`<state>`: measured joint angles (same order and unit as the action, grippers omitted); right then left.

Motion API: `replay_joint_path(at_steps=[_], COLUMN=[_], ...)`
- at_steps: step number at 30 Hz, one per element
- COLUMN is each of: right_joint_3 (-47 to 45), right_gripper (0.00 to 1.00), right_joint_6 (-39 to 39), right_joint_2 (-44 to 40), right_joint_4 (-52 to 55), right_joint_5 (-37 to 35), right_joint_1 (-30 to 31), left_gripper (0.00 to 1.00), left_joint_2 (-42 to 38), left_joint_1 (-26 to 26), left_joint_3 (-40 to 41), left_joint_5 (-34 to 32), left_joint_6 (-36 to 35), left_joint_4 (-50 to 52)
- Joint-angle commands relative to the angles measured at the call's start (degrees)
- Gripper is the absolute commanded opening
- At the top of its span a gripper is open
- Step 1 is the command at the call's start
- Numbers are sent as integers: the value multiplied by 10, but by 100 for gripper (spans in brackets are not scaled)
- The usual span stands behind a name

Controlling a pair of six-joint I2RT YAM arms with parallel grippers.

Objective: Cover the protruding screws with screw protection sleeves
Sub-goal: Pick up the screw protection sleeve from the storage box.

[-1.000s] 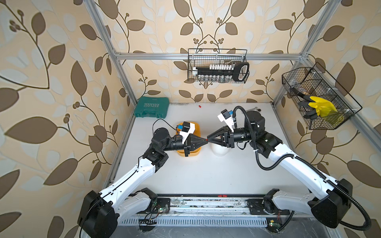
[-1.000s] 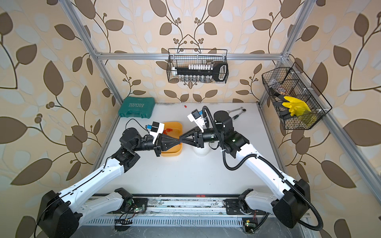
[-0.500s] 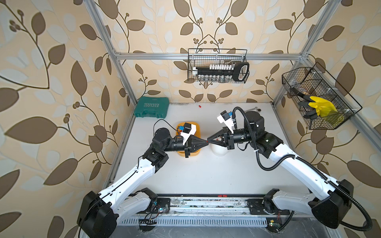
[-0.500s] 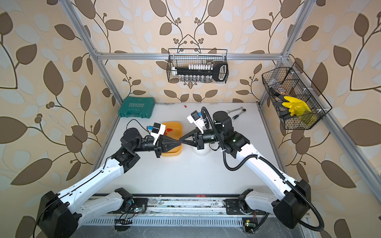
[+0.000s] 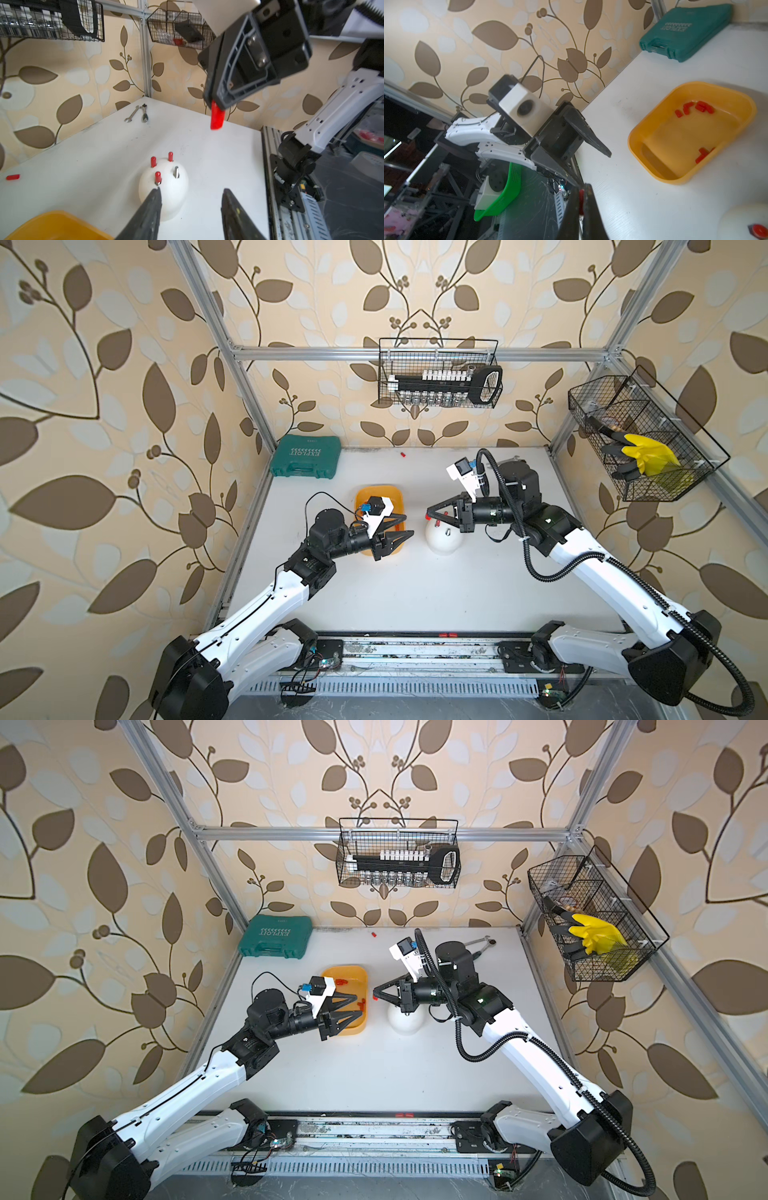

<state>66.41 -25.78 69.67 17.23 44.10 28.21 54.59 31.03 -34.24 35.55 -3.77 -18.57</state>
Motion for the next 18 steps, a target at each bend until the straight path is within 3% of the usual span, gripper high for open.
replay_joint_path(at_steps=[1, 4, 7, 10, 18], right_joint_3=[21, 20, 15, 13, -36], right_gripper=[0, 0, 0, 0, 0], right_joint_6=[-64, -93, -92, -109, -116], right_joint_2=[17, 28, 24, 30, 0], right_joint_4=[45, 61, 70, 66, 22], right_joint_5=[-25, -54, -142, -184, -290], right_joint_1=[-9, 5, 41, 61, 110], left_gripper=[55, 55, 60, 61, 59], left_joint_2=[3, 27, 55, 88, 99], left_joint_1=[43, 78, 85, 100, 106], left_joint_3=[-6, -21, -24, -42, -53], left_joint_5=[-90, -160, -183, -212, -193], left_joint_6=[-62, -76, -46, -53, -22], left_joint_4=[10, 2, -46, -47, -81])
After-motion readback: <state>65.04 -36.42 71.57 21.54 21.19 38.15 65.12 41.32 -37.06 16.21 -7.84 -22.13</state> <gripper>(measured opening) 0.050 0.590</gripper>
